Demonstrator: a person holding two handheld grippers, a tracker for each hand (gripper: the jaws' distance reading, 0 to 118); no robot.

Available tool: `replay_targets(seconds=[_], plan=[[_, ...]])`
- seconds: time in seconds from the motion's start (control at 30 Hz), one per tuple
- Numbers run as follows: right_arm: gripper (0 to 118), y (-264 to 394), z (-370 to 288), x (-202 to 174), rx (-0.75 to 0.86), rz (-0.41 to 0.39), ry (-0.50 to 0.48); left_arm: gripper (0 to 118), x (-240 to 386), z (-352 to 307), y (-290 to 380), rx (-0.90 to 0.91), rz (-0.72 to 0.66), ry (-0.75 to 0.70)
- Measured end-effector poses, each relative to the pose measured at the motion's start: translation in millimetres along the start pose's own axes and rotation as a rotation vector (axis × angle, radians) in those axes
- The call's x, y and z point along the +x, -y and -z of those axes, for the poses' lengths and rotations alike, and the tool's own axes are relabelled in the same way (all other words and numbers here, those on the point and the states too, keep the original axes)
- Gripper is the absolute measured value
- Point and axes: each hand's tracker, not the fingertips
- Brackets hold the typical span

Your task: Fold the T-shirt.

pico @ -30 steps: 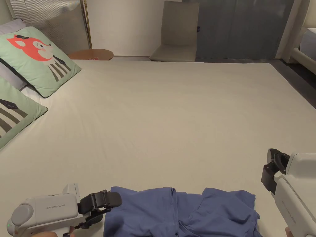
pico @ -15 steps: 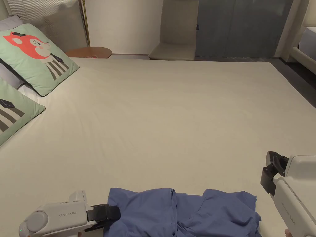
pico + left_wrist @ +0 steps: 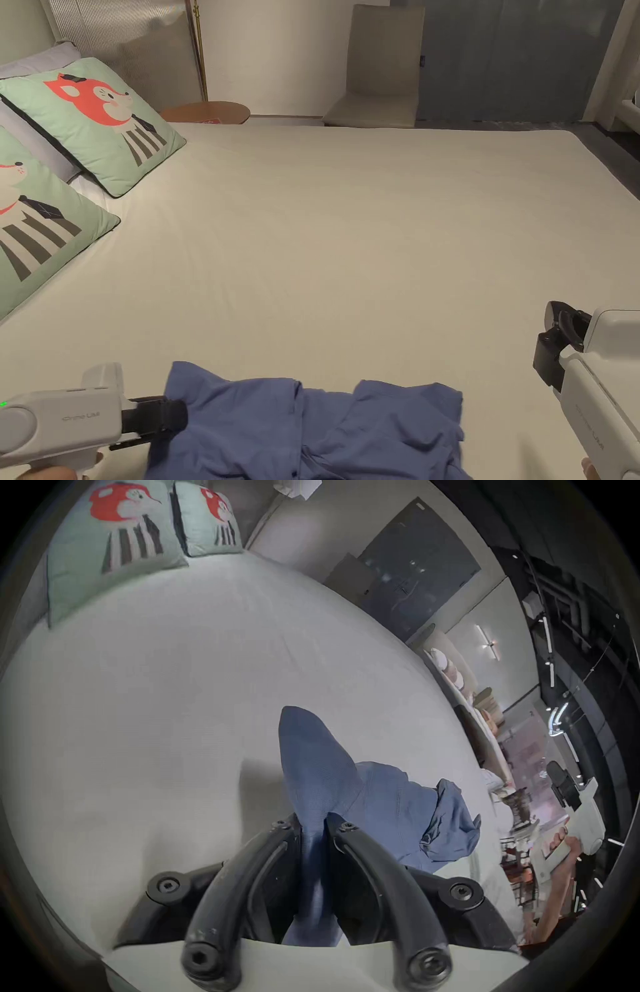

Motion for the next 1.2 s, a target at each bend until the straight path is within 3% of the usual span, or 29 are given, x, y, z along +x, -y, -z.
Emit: replay_targets(seconds=[0.17,0.43,0.6,0.9,1.1,1.13,1.2], plan=[[1,2.1,-2.6,-1.2,0.000,0.002,-0.010,7,26.9,-4.4,-8.2,-0.019,0.054,-0.080],[1,6.3,-5.9,7.2,-0.005,0.008,-0.002,7,152.5,26.3,-5.3,-0.106,0.183,0.000],[1,6.3,-9.9,16.2,0.002,0.011,0.014,7,207.0,65.4,3.0,-0.163,0.211,0.107],[1,8.0,-14.6,33.2,0.003,0.012,0.046,7,268.6,152.4,31.4,-0.268,0.290,0.107],[1,12.1,-16.2,43.2,-0.008,0.022,0.072,24,283.5,168.9,47.1,-0.294,0.316,0.079],[1,12.6,-16.1,43.9,-0.009,0.023,0.074,32,284.5,167.5,48.1,-0.288,0.329,0.113],[1,13.3,-15.8,44.7,-0.013,0.028,0.079,71,287.9,163.5,55.5,-0.265,0.345,0.173]])
